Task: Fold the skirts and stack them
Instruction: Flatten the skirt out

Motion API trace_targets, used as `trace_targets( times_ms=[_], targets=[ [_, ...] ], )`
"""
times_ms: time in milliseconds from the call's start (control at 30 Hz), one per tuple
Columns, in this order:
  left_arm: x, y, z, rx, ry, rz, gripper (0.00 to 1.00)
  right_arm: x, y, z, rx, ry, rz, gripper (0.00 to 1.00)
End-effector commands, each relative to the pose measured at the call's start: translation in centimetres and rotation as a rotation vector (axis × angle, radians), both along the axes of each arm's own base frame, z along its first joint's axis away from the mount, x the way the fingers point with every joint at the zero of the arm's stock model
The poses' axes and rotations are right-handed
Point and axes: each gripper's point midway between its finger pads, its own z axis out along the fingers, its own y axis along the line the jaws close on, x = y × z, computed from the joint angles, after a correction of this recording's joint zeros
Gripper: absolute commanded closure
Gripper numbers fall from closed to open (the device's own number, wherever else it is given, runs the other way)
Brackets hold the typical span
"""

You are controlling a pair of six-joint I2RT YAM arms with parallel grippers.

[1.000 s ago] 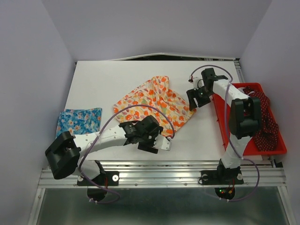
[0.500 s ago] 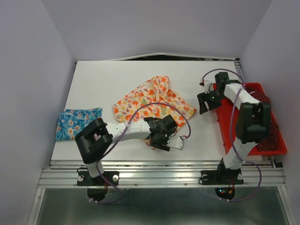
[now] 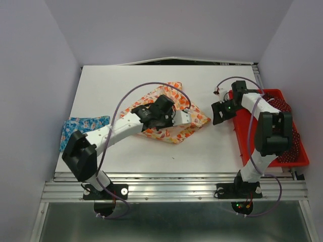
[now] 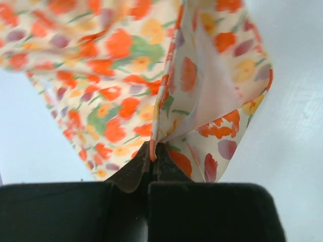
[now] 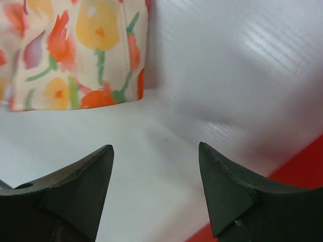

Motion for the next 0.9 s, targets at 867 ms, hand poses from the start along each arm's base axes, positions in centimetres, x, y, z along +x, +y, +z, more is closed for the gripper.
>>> trace_targets(
  times_ms=[867],
  targets=[
    [17.2, 11.6, -0.6, -0.607, 0.519, 0.754, 1.00, 3.0, 11.0, 3.2, 0.218, -0.461, 0.337, 0.22]
  ],
)
